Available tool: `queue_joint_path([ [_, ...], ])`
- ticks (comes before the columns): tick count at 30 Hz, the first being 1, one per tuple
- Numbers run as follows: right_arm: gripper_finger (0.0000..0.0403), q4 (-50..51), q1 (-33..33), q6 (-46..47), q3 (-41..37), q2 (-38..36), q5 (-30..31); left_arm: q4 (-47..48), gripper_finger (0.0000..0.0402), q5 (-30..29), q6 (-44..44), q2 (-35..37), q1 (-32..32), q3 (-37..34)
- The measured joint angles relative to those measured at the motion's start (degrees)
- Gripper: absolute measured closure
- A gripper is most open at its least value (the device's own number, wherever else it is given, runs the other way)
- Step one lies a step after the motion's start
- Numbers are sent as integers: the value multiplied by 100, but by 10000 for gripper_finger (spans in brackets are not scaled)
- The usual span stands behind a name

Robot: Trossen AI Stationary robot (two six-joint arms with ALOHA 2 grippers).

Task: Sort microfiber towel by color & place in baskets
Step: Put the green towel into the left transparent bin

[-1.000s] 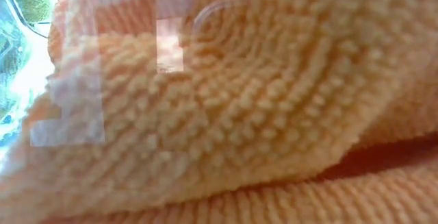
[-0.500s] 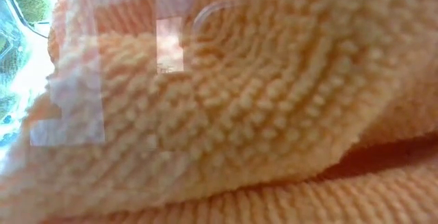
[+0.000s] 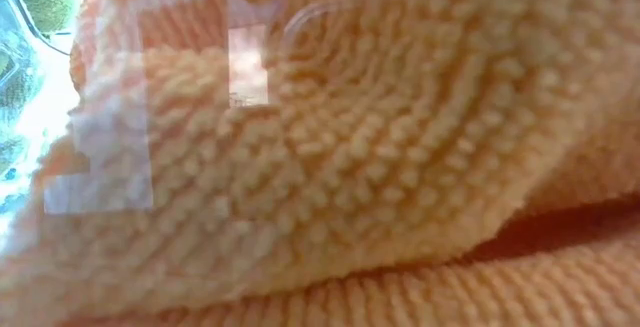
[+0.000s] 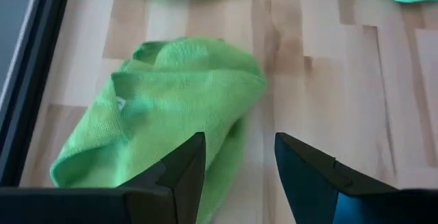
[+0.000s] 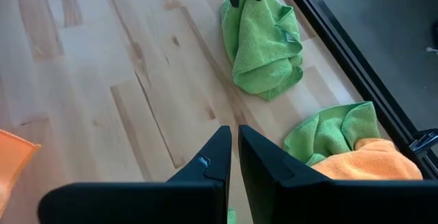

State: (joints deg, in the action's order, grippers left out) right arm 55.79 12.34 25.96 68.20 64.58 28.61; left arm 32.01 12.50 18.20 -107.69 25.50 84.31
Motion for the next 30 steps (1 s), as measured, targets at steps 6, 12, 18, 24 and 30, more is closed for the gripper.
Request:
queue_joint_path([
  [6,381,8,0,0,-11,0,-3,-102,242,-819,-305,-258,93,0],
  [12,381,11,0,0,-11,0,-9,-97,242,-995,-571,-357,117,0],
  [18,381,11,0,18,-11,0,-10,4,242,-1082,-671,-360,131,-4],
  [24,381,11,0,120,-11,0,-14,204,242,-1296,-673,-364,150,-199],
  [30,381,10,0,118,-11,0,-23,122,242,-1303,-674,-366,152,-521],
])
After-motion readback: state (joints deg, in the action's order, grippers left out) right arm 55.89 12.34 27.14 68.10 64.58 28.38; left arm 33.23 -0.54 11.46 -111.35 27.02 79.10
